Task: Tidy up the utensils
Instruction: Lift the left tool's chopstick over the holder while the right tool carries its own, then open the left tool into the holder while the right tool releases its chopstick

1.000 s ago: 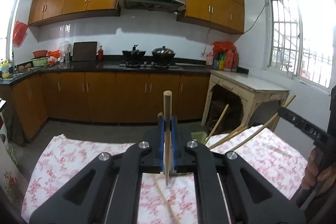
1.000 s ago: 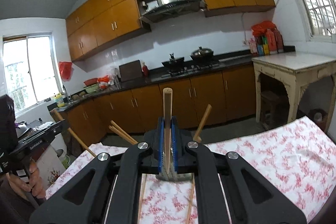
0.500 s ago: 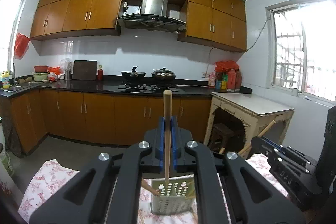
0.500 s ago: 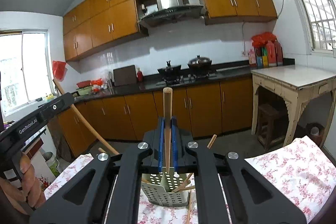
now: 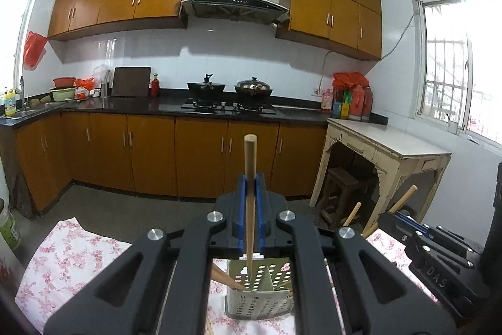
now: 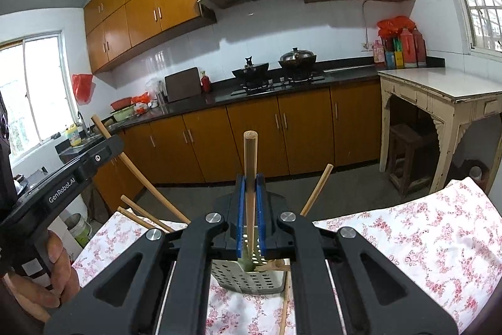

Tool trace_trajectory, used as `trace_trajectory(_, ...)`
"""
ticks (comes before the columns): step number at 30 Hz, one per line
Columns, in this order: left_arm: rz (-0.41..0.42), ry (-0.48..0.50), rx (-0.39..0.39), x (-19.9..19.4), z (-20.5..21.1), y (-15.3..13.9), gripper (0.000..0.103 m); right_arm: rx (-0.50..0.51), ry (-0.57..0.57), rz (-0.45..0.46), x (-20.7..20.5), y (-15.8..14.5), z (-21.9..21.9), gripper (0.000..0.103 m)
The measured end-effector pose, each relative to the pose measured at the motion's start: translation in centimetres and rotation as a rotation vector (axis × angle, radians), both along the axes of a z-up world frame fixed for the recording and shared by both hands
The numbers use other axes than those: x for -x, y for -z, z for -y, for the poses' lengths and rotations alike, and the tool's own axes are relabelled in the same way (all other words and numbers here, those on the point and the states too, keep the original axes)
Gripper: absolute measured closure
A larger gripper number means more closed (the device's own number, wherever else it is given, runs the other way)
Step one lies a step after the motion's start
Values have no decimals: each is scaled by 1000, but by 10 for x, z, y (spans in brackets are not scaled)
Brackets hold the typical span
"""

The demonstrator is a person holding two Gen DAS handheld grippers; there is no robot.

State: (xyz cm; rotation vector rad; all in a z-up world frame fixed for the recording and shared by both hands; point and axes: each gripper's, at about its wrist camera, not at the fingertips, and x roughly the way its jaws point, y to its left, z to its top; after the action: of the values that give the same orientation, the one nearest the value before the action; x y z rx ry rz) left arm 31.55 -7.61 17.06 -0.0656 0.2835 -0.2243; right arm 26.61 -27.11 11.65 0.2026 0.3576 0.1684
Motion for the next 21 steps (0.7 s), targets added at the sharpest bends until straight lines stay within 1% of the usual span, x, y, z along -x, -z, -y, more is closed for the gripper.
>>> trace_trajectory(13, -38, 5, -13, 0, -8, 12, 96, 4, 10, -42, -14, 8, -3, 95)
trace_trajectory(17, -53, 6, -6, 0, -12, 14, 95, 21, 19, -56, -18, 9, -6, 95)
trace_trajectory(18, -55, 0, -2, 0, -13, 14, 91, 19, 27, -57, -17, 8, -5, 95)
trace_trajectory(19, -56, -2, -1, 0, -14, 14, 86, 18, 28, -56, -17, 8, -5, 91)
trace_trajectory(20, -56, -8, 1, 0, -15, 14, 73, 15, 30, -54, -16, 8, -4, 87)
trace_trajectory(21, -54, -14, 2, 1, -15, 14, 67, 14, 37, -48, -14, 7, -4, 75)
